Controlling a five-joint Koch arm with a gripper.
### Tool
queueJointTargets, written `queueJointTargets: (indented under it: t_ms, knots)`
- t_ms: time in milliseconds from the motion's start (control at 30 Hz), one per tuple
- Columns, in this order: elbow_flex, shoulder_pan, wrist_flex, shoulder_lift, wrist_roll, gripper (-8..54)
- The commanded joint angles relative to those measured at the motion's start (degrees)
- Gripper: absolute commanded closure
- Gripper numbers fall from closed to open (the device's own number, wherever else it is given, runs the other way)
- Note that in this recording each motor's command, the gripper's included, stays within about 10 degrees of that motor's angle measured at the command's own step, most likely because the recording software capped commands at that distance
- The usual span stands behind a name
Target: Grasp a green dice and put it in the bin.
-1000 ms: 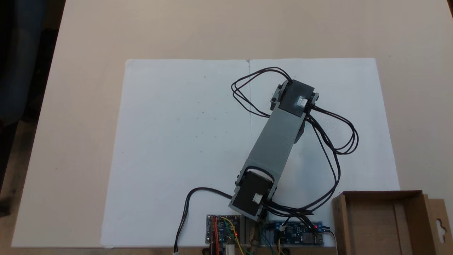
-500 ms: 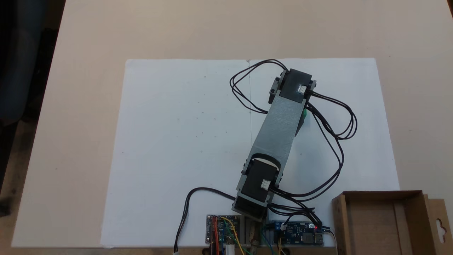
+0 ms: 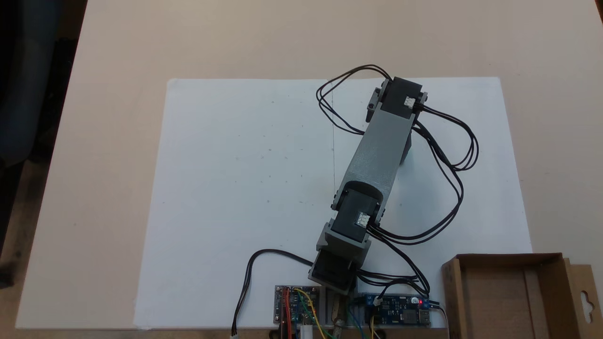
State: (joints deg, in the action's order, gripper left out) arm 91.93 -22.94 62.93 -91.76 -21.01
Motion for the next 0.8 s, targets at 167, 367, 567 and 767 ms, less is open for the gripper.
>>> queueJointTargets:
  t_ms: [167, 367, 567, 767]
  knots:
    - [-2.3, -0.6, -1.3, 1.3, 6.6, 1.8]
    - [-2.3, -0.6, -1.5, 2.7, 10.5, 1.9]
    - [-2.3, -0.6, -3.3, 4.3, 11.1, 2.0]
    - [-2.4, -0.5, -8.7, 7.1, 10.7, 2.1]
